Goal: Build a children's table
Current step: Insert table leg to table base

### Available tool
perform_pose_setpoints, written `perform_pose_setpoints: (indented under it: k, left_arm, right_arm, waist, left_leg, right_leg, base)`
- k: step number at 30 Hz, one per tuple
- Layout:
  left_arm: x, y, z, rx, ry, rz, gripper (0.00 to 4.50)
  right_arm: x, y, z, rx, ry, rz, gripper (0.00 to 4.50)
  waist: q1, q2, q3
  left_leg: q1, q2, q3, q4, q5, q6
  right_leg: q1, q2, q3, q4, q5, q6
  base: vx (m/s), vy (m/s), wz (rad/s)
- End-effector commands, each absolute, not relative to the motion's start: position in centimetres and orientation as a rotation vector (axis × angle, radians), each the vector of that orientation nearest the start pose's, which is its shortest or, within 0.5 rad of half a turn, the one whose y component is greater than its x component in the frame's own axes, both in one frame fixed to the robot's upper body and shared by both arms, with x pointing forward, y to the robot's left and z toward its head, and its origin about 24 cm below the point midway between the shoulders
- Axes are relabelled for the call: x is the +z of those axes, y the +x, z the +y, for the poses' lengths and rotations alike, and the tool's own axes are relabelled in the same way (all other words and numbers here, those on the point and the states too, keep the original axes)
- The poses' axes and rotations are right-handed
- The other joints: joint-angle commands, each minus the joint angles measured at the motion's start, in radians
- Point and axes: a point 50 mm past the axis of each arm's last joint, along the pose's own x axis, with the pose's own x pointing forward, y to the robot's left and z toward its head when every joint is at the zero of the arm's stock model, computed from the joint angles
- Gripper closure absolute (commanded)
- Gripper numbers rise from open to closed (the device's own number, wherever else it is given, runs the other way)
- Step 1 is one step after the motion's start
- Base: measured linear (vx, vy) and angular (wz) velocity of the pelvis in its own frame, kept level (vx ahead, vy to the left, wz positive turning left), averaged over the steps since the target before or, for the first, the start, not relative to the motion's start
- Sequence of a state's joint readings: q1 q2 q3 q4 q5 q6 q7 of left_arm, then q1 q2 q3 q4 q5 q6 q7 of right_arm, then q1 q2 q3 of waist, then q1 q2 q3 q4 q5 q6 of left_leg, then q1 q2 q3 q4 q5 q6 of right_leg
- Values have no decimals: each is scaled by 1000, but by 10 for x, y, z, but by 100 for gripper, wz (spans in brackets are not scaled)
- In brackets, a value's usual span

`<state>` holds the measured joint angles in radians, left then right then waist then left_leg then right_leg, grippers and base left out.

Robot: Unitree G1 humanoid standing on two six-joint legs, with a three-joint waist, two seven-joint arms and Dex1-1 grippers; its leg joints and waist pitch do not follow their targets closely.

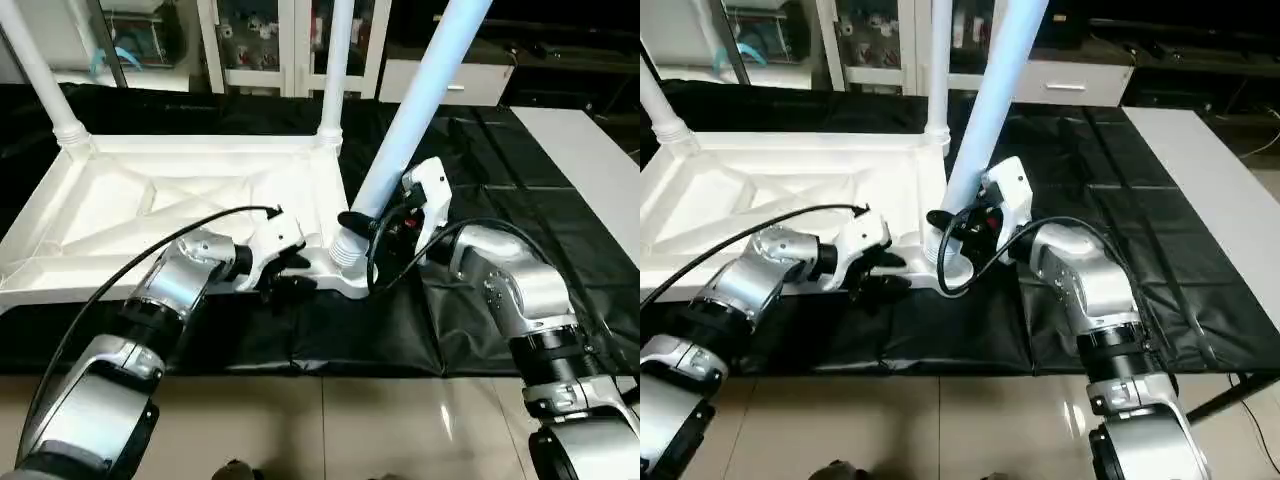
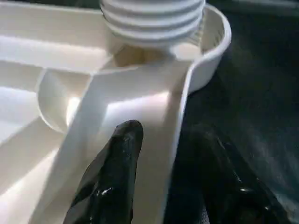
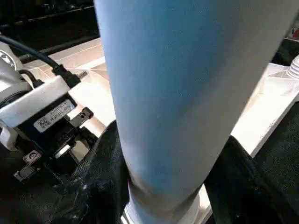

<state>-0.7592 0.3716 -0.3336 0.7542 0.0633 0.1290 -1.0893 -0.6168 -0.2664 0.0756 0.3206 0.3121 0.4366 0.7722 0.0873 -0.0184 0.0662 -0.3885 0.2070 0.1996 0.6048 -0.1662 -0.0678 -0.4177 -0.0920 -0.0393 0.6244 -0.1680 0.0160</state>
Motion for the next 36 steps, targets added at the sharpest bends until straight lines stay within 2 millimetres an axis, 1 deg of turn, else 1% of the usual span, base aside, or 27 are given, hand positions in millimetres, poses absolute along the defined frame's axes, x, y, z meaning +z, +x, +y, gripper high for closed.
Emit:
perform_pose_setpoints:
  k: [1,4,6,7,9,10,12,17,18,19,21,22,23,24,25,26,27,28,29,30,31,32,33,34,35,36]
  left_arm:
    - [69,348,134,-1214,537,513,249]
    - [64,348,138,-1209,555,543,249]
    - [63,349,139,-1206,555,544,249]
    - [63,350,139,-1198,549,540,267]
    - [62,350,139,-1194,534,540,285]
    - [62,350,139,-1194,534,540,289]
    - [60,350,140,-1196,529,545,316]
    - [57,350,140,-1201,537,561,347]
    - [56,350,141,-1204,539,565,356]
    - [56,350,141,-1206,544,569,356]
    - [55,350,142,-1207,548,573,370]
    - [54,349,142,-1213,572,584,390]
    - [52,348,143,-1224,604,599,397]
    - [47,346,145,-1246,657,627,404]
    - [46,345,145,-1252,669,633,404]
    - [45,345,145,-1254,674,636,414]
    - [43,343,146,-1256,687,643,432]
    - [42,343,147,-1253,689,646,432]
    - [42,343,147,-1250,690,647,436]
    - [41,343,147,-1228,677,649,440]
    - [41,343,147,-1228,677,649,446]
    - [40,343,144,-1181,591,658,446]
    - [39,343,142,-1160,543,660,449]
    - [39,343,141,-1152,521,661,449]
    - [39,343,139,-1132,469,662,449]
    - [41,343,136,-1101,409,658,449]
  right_arm:
    - [119,338,-120,933,41,164,266]
    - [120,338,-120,933,38,162,266]
    - [120,338,-120,934,37,162,266]
    - [120,337,-120,934,36,162,266]
    - [120,337,-120,936,36,162,266]
    - [120,337,-120,936,36,162,266]
    - [119,337,-119,940,35,163,266]
    - [119,336,-120,946,30,166,266]
    - [119,335,-120,947,29,166,266]
    - [119,335,-120,947,28,166,266]
    - [119,335,-120,948,27,166,266]
    - [119,335,-120,948,25,165,266]
    - [119,336,-121,948,23,165,266]
    - [120,336,-121,947,19,164,266]
    - [120,336,-121,947,18,163,266]
    - [120,336,-121,944,18,162,266]
    - [120,337,-122,936,19,158,266]
    - [121,338,-122,930,21,155,266]
    - [121,338,-122,926,23,153,266]
    - [122,340,-122,911,29,151,266]
    - [122,340,-122,911,29,151,266]
    - [121,343,-124,870,36,157,266]
    - [120,345,-124,847,37,162,266]
    - [120,346,-125,837,37,164,266]
    - [119,347,-125,821,44,171,266]
    - [117,348,-123,817,49,180,266]
  waist:
    - [-1,15,-87]
    - [0,17,-86]
    - [0,14,-85]
    - [0,16,-84]
    - [0,15,-83]
    - [0,15,-83]
    - [0,14,-83]
    - [1,14,-82]
    - [1,18,-82]
    - [0,16,-82]
    - [0,15,-81]
    - [0,15,-81]
    - [0,12,-82]
    - [0,13,-81]
    - [1,14,-81]
    - [0,14,-81]
    - [-1,15,-82]
    - [-2,14,-83]
    - [-2,13,-83]
    - [-2,11,-84]
    - [-2,13,-84]
    - [-2,14,-84]
    - [-3,14,-83]
    - [-3,13,-82]
    - [-3,9,-82]
    - [-3,13,-82]
  left_leg:
    - [29,14,-11,-72,-221,-22]
    - [32,14,-11,-73,-245,-27]
    - [30,15,-12,-74,-252,-30]
    - [32,16,-13,-76,-264,-34]
    - [33,16,-13,-76,-278,-37]
    - [33,16,-13,-76,-280,-38]
    - [33,15,-13,-76,-280,-38]
    - [33,17,-14,-78,-286,-37]
    - [33,17,-15,-78,-290,-38]
    - [33,17,-15,-79,-292,-39]
    - [33,17,-14,-78,-298,-39]
    - [33,17,-15,-79,-299,-40]
    - [34,17,-15,-79,-299,-38]
    - [33,18,-15,-80,-296,-37]
    - [33,19,-17,-80,-296,-38]
    - [32,19,-17,-81,-296,-39]
    - [31,18,-17,-80,-288,-39]
    - [29,18,-17,-80,-279,-39]
    - [30,18,-16,-79,-270,-35]
    - [30,17,-14,-78,-265,-29]
    - [31,17,-13,-78,-261,-26]
    - [31,17,-13,-77,-261,-27]
    - [33,19,-11,-77,-263,-29]
    - [32,18,-11,-78,-268,-28]
    - [33,17,-10,-78,-272,-26]
    - [32,19,-12,-79,-272,-28]
  right_leg:
    - [51,-38,28,-61,-84,-258]
    - [50,-37,28,-64,-103,-258]
    - [52,-39,28,-64,-111,-258]
    - [51,-41,28,-66,-128,-257]
    - [50,-41,28,-69,-152,-254]
    - [50,-41,29,-69,-155,-254]
    - [50,-41,28,-69,-157,-253]
    - [49,-41,28,-71,-164,-250]
    - [50,-42,28,-71,-168,-249]
    - [49,-42,28,-71,-170,-249]
    - [49,-42,29,-73,-183,-248]
    - [48,-43,29,-74,-188,-246]
    - [48,-42,29,-75,-192,-242]
    - [48,-43,29,-75,-192,-240]
    - [49,-44,29,-75,-193,-238]
    - [49,-43,29,-74,-192,-237]
    - [50,-43,29,-72,-177,-240]
    - [52,-43,28,-70,-164,-243]
    - [51,-43,28,-68,-145,-249]
    - [51,-43,28,-68,-137,-255]
    - [51,-43,28,-67,-135,-259]
    - [50,-43,29,-67,-137,-261]
    - [49,-44,29,-67,-142,-267]
    - [49,-44,29,-70,-163,-267]
    - [48,-43,29,-72,-177,-263]
    - [49,-46,29,-70,-187,-263]
  base:
    - [0,0,0]
    - [0,0,0]
    - [0,0,0]
    - [0,0,0]
    - [0,0,0]
    - [0,0,0]
    - [0,0,0]
    - [0,0,0]
    - [0,0,0]
    - [0,0,0]
    - [0,0,0]
    - [0,0,0]
    - [0,0,0]
    - [0,0,0]
    - [0,0,0]
    - [0,0,0]
    - [0,0,0]
    - [0,0,0]
    - [0,0,0]
    - [0,0,0]
    - [0,0,0]
    - [0,0,0]
    - [0,0,0]
    - [0,0,0]
    - [0,0,0]
    - [0,0,0]
